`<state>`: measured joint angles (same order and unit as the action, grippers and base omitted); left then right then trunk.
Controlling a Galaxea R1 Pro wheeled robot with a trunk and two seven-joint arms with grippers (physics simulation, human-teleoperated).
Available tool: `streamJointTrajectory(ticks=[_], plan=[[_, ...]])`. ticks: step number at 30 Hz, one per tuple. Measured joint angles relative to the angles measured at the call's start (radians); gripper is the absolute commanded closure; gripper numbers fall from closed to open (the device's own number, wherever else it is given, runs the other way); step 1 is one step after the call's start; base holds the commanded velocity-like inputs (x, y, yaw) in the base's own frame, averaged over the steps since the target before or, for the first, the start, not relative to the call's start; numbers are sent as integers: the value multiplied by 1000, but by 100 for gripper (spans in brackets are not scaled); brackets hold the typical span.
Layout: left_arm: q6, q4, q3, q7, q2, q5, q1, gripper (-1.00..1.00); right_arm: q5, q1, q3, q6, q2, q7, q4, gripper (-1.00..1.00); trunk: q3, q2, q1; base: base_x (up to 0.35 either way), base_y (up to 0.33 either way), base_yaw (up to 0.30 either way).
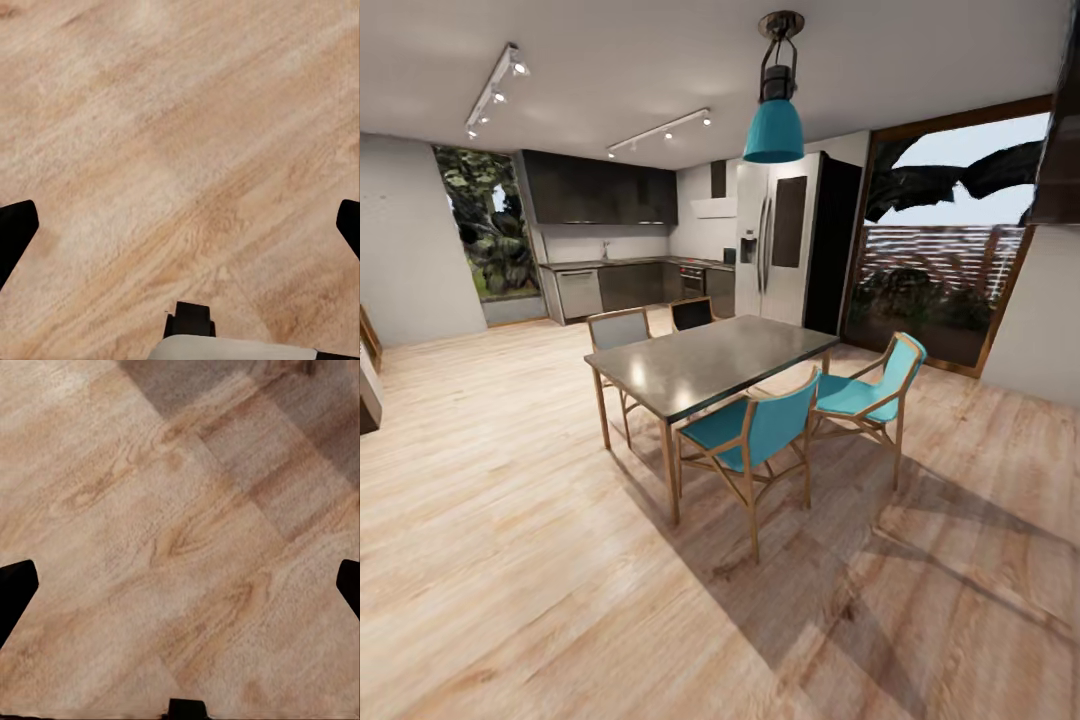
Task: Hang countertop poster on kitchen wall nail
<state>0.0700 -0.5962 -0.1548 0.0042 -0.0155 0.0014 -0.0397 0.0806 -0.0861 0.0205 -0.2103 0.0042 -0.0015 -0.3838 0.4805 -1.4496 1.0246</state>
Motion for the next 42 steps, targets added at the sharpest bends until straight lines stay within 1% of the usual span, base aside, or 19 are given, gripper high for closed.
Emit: streamJointTrajectory(ticks=[1,4,7,9,25,32,40,42], plan=[[0,0,0,0,0,0,0,-100,0,0,4,0,0,0,6,-100,0,0,0,221,293,13],[0,0,0,0,0,0,0,-100,0,0,31,-1,-1,1,20,-100,0,0,0,221,293,7],[0,0,0,0,0,0,0,-100,0,0,48,-2,-1,0,25,-100,0,0,0,221,293,5],[0,0,0,0,0,0,0,-100,-1,0,51,-2,0,0,26,-100,0,0,0,221,293,89],[-1,0,0,0,0,0,0,-100,-7,0,54,-3,3,-4,27,-100,1,0,0,227,290,259],[-1,0,-13,0,0,0,0,-100,-8,0,54,-3,3,-4,27,-100,4,0,0,247,276,277],[0,0,-15,0,0,0,0,-100,-8,0,54,-3,3,-4,27,-100,7,0,0,249,274,277],[0,0,-15,0,0,0,0,-100,-8,0,53,-3,2,-3,27,-100,8,0,0,258,260,85]])
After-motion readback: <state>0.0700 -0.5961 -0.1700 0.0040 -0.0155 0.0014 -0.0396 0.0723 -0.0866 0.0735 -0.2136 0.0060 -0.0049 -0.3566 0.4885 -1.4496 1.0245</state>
